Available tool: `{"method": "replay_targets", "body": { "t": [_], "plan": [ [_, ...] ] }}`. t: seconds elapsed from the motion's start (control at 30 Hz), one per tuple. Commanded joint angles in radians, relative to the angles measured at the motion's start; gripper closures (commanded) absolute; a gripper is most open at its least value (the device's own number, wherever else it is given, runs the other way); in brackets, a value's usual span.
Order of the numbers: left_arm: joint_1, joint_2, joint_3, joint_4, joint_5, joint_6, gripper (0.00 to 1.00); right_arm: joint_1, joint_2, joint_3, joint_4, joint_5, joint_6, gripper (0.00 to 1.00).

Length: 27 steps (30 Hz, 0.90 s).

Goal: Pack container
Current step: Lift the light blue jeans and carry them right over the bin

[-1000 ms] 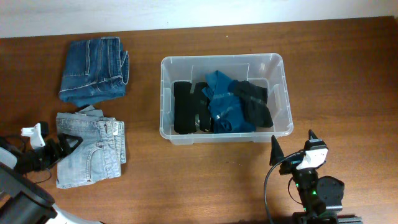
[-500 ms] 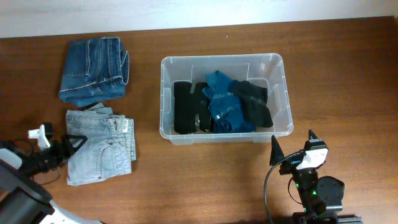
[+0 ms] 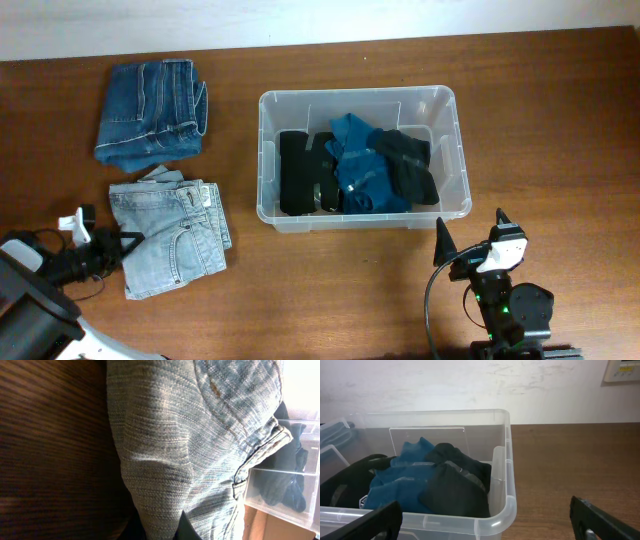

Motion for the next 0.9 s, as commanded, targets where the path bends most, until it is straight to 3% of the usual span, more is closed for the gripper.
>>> {"method": "replay_targets", "body": {
  "t": [0.0, 0.27, 0.47, 0.7, 0.77, 0.87],
  "plan": [
    [-0.007, 0.035, -0.010, -0.005, -0.065, -0.047, 0.99, -0.008, -0.008, -0.007, 0.001, -0.013, -0.007, 0.02],
    [-0.013, -0.006, 0.090, -0.089, 0.261, -0.047, 0.99, -0.008, -0.008, -0.007, 0.001, -0.013, -0.007, 0.02],
    [-0.053, -0.133, 0.211, -0.190, 0.269, -0.056, 0.99, -0.008, -0.008, -0.007, 0.001, -0.013, -0.007, 0.02],
    [-0.137, -0.334, 0.355, -0.223, 0.274, -0.236, 0.99, -0.008, -0.008, -0.007, 0.001, -0.013, -0.007, 0.02],
    [-0.167, -0.396, 0.380, -0.222, 0.320, -0.257, 0.99, -0.008, -0.008, -0.007, 0.001, -0.013, -0.007, 0.02],
    [-0.213, -0.494, 0.400, -0.204, 0.517, -0.261, 0.99, -0.008, -0.008, -0.007, 0.001, -0.013, -0.007, 0.02]
  ]
}}
